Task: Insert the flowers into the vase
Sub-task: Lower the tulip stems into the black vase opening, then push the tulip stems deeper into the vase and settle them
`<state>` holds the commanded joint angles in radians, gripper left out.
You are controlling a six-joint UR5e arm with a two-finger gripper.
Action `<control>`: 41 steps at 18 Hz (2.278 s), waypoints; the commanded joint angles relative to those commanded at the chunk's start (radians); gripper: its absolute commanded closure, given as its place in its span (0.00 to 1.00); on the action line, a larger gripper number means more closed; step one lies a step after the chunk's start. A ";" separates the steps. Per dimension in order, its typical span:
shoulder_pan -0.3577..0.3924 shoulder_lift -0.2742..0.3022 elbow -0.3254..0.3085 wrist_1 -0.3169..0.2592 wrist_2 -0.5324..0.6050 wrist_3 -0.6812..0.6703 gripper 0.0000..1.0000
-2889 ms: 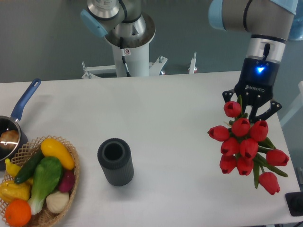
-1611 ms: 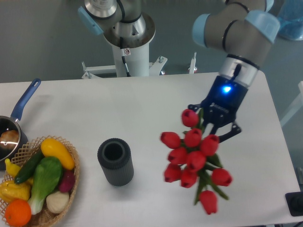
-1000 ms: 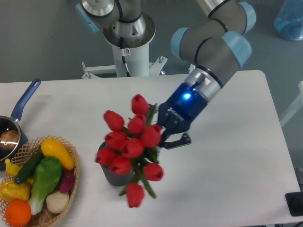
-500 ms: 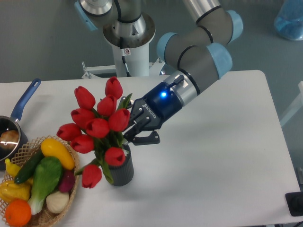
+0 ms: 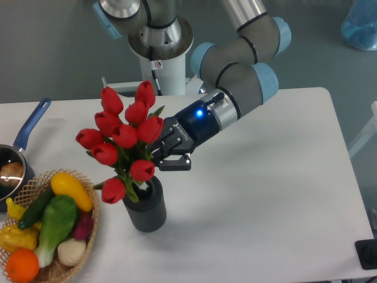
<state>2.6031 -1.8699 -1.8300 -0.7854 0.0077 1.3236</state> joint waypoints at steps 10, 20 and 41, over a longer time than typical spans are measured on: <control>0.003 -0.008 -0.029 0.000 -0.068 0.065 0.78; 0.008 -0.040 -0.029 -0.002 -0.066 0.109 0.78; 0.012 -0.081 -0.071 -0.002 -0.058 0.174 0.78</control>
<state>2.6154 -1.9512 -1.9006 -0.7869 -0.0506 1.4971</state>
